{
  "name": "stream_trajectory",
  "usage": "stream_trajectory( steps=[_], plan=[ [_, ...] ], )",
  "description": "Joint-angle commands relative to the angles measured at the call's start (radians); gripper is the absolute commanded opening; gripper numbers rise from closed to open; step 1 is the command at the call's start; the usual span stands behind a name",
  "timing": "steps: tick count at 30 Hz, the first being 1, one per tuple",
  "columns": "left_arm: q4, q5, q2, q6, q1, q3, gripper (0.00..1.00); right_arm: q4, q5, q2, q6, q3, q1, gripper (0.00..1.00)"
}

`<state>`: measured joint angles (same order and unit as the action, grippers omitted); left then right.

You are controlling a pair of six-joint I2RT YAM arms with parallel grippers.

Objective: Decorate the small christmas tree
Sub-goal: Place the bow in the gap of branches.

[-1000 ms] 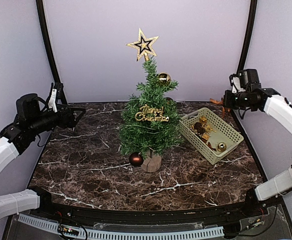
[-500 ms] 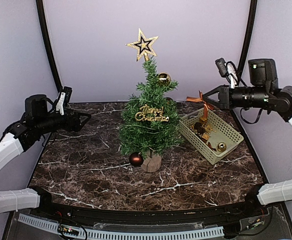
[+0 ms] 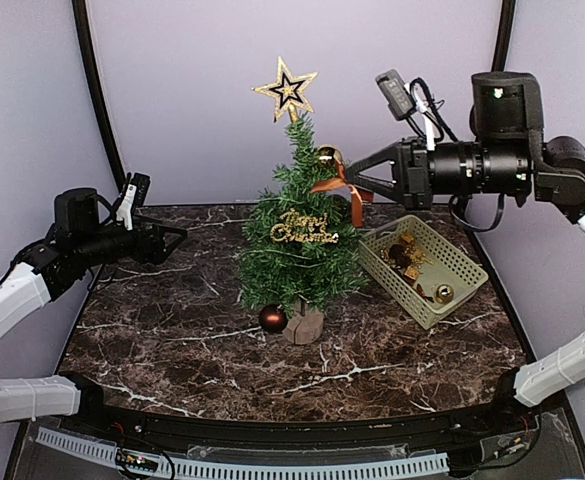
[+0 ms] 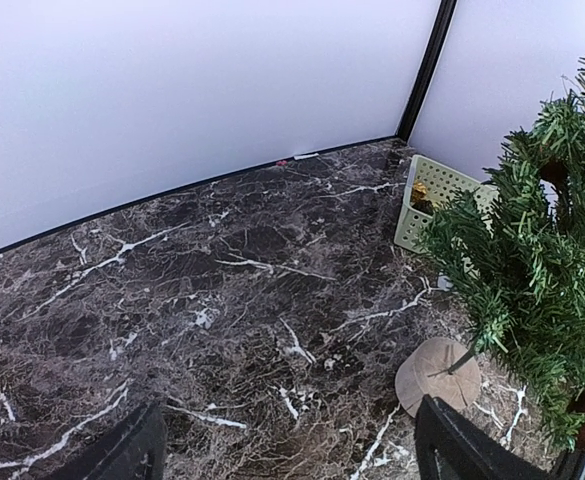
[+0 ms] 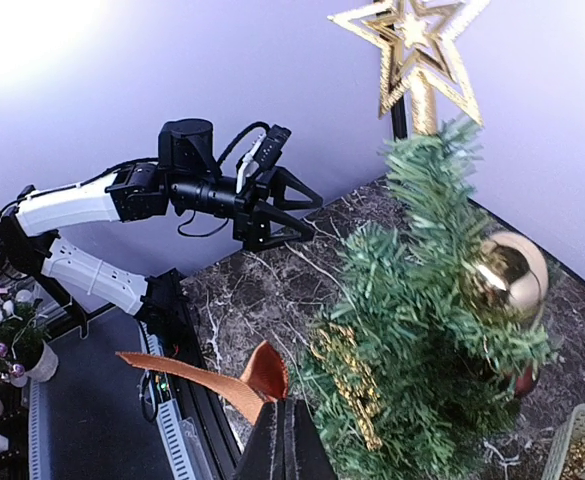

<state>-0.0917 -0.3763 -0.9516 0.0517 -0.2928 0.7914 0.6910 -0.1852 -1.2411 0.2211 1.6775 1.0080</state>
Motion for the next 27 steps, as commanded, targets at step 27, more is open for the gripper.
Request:
stream_trajectory(
  steps=[27],
  plan=[
    [-0.001, 0.014, 0.074, 0.017, -0.003, -0.023, 0.88, 0.115, 0.838, -0.507, -0.027, 0.526, 0.233, 0.00]
  ],
)
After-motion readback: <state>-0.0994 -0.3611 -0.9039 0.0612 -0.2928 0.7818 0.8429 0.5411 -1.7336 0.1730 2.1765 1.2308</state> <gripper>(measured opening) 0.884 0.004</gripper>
